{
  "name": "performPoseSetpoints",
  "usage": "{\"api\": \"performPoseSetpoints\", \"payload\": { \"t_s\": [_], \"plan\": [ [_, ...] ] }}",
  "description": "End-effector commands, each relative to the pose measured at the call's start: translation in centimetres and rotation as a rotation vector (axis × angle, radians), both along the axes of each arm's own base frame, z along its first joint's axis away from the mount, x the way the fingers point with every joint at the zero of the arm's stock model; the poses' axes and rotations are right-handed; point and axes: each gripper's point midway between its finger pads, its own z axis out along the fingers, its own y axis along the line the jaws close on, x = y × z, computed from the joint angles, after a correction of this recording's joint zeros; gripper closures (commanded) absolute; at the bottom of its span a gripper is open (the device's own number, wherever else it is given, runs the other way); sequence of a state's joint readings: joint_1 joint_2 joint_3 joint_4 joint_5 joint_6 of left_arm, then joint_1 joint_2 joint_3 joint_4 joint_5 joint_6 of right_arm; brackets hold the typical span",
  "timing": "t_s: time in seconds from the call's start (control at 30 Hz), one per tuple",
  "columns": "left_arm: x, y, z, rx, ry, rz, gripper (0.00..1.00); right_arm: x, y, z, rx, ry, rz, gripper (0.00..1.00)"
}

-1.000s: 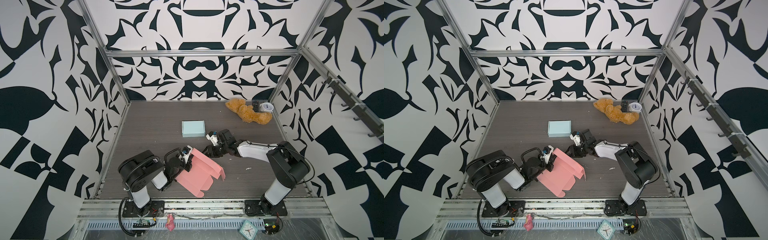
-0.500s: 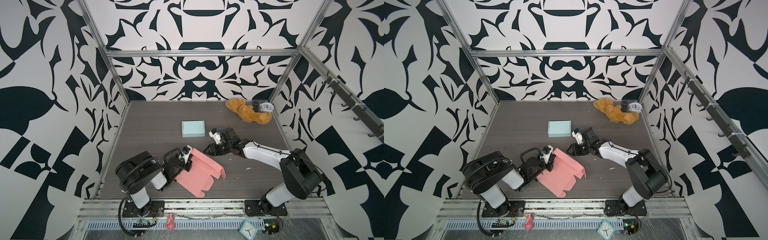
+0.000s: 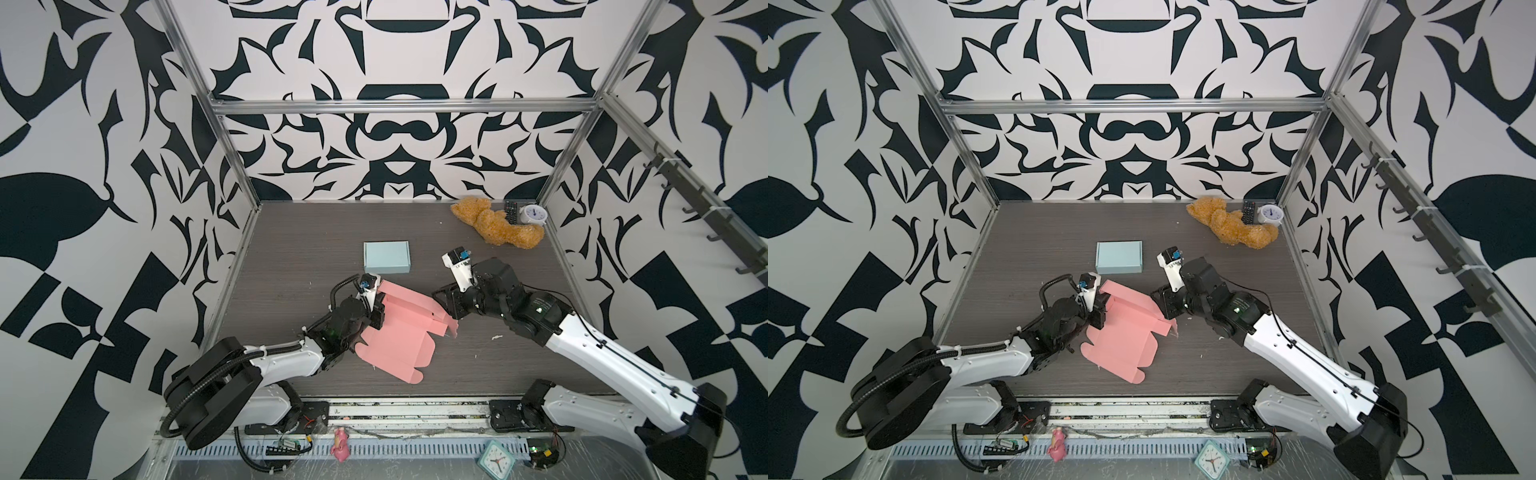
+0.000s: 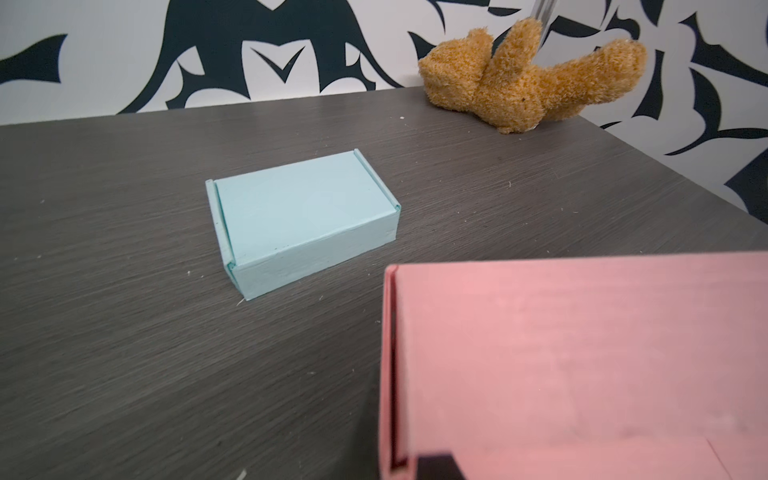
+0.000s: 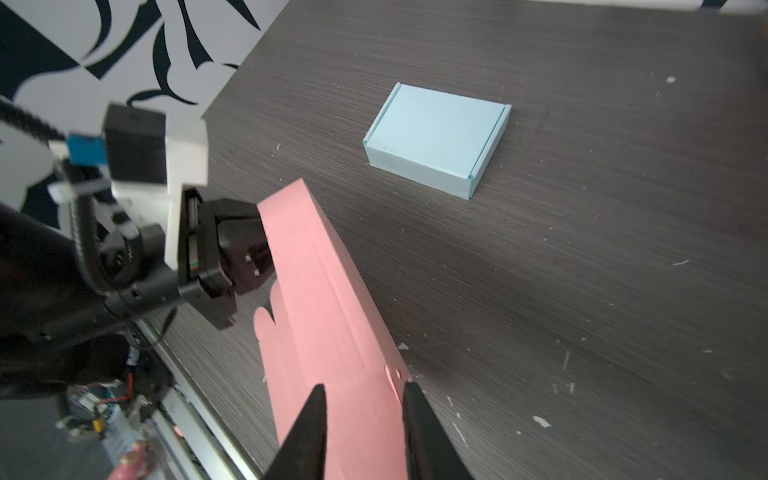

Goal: Fold the paper box

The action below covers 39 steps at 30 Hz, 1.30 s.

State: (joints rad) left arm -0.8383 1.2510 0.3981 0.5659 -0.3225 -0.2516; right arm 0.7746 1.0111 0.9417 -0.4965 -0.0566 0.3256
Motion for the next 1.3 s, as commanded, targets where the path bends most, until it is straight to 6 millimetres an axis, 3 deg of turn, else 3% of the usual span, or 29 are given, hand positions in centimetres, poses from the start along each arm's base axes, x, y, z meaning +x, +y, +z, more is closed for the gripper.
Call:
{"api": "performPoseSetpoints", "payload": {
  "t_s": [0.0, 0.13, 0.33, 0.63, 1.27],
  "plan": [
    [-0.6, 1.4, -1.9, 0.059, 0.14, 0.07, 0.93, 0.0, -1.2, 1.5, -0.093, -0.09, -0.03, 0.79],
    [-0.8, 1.7, -1.5, 0.042, 0.186, 0.1, 0.93, -0.7, -1.2, 1.5, -0.146, -0.117, -0.017, 0.91],
    [-0.8, 1.8, -1.3, 0.035, 0.216, 0.117, 0.93, -0.6, -1.6, 0.5, -0.23, -0.14, -0.029, 0.97],
    [-1.1, 1.7, -1.7, 0.038, 0.247, 0.122, 0.94, -0.9, -0.8, -0.9, -0.325, -0.155, -0.001, 0.99],
    [-1.3, 0.9, -0.6, 0.019, 0.236, 0.106, 0.95, -0.5, 0.8, -2.9, -0.392, -0.15, 0.026, 1.0]
  ]
}}
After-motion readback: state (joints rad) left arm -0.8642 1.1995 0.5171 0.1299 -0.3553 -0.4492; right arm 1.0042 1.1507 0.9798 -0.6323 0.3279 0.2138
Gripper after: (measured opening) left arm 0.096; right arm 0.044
